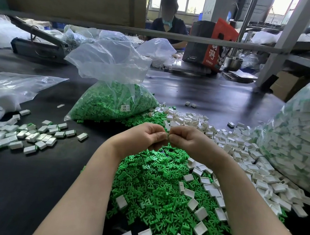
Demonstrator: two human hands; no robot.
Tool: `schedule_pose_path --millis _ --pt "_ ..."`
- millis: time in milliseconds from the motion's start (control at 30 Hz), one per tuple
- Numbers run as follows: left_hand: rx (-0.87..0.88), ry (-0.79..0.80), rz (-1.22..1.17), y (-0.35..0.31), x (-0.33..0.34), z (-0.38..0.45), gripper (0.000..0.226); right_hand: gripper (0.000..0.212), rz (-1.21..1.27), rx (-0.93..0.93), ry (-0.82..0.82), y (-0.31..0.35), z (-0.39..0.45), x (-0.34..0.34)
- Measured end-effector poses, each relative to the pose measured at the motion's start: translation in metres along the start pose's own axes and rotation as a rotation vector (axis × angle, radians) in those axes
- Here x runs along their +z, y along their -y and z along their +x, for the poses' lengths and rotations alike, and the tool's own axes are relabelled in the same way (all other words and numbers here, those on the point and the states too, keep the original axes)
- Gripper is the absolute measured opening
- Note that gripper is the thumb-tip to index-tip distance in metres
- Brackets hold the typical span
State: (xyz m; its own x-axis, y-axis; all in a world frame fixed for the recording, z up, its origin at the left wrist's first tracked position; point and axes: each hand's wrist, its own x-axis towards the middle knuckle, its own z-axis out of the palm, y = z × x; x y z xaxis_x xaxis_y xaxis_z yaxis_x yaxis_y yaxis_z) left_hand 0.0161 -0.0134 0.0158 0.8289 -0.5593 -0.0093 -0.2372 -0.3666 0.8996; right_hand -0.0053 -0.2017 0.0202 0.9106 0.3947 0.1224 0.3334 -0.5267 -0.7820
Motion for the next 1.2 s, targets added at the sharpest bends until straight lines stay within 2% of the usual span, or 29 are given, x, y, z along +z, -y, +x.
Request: schedule_pose_path --millis 267,533,700,800,1000,1200 --pt "0.057 -0.149 -0.057 -0.001 -0.002 0.002 0.009 0.021 0.076 -0.024 -0.016 -0.004 -0.001 -0.002" --pt "0.095 -0.152 -0.15 -0.003 -0.004 -0.001 0.01 0.032 0.411 -0.024 -0.04 -0.006 -0.001 0.002" --pt "0.13 -0.33 -0.221 -0.004 0.0 0.003 0.017 0.058 0.559 0.136 0.015 -0.007 -0.002 -0.001" --pt "0.161 -0.382 -0.217 -0.007 0.006 0.006 0.014 0.076 0.613 0.187 0.065 -0.007 0.002 0.003" --pt "0.189 -0.363 -0.253 -0.012 0.012 0.006 0.014 0.067 0.776 0.174 0.085 -0.006 0.008 0.011" --pt "0.144 -0.332 -0.211 -0.01 0.014 0.006 0.013 0.052 0.719 0.241 0.033 -0.01 0.004 0.006"
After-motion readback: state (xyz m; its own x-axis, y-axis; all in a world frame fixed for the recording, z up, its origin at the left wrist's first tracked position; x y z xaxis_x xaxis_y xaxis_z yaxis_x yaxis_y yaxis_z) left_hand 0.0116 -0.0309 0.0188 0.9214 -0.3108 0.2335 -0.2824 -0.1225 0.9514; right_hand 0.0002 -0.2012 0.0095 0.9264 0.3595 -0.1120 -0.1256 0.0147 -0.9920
